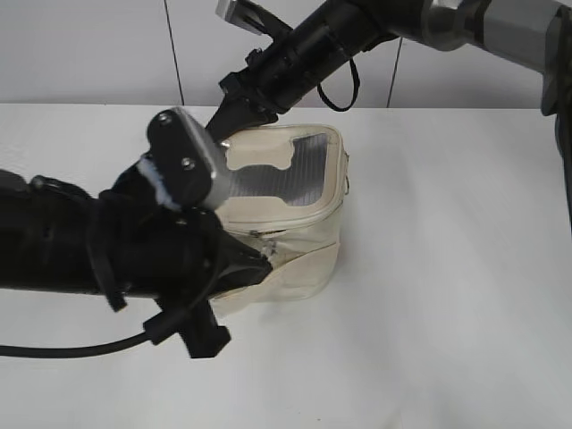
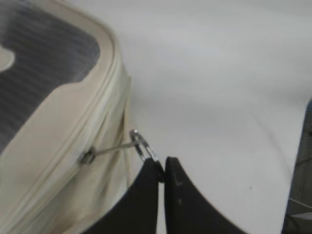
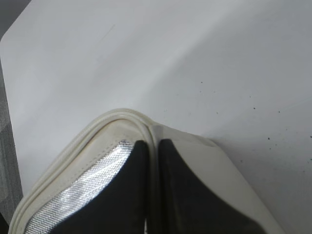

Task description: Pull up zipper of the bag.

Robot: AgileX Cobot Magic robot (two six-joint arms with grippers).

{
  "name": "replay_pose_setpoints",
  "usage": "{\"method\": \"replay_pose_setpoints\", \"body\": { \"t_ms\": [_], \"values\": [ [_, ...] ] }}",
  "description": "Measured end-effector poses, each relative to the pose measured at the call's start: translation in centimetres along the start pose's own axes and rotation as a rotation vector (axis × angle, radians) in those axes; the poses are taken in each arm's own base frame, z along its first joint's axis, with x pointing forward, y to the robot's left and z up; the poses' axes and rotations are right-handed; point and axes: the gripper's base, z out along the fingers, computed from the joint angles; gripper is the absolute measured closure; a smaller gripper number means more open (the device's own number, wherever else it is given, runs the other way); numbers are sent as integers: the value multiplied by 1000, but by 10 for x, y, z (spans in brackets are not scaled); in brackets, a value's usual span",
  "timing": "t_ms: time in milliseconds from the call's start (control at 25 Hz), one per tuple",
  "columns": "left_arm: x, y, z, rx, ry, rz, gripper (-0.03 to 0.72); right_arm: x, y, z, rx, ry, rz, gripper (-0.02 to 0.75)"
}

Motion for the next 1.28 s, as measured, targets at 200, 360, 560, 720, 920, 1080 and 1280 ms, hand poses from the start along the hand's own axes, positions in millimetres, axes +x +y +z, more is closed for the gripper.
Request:
{"method": "replay_pose_setpoints", "body": {
  "t_ms": [200, 360, 560, 720, 920, 1080, 1280],
  "values": [
    [-3, -1, 15, 23, 11, -47, 689, 0, -1, 0, 7, 3, 20, 692],
    [-6, -4, 13, 46, -5, -106, 597, 0, -7, -4, 28, -9, 40, 501],
    [-20, -1, -10, -32, -63, -186, 333, -2, -22, -32, 69, -27, 92, 256],
    [-25, 14, -34, -51, -133, -283, 299, -6, -31, -78, 139, -37, 122, 288],
    [-18, 71, -50, -13, -162, -379, 319, 8, -48, -126, 181, -19, 212, 318],
    [-37, 127, -38, 43, -113, -321, 323, 50, -61, -145, 203, -34, 318, 328],
    [-71, 173, 9, 253, -31, -211, 325, 117, -43, -153, 340, -197, 290, 329]
  ]
}}
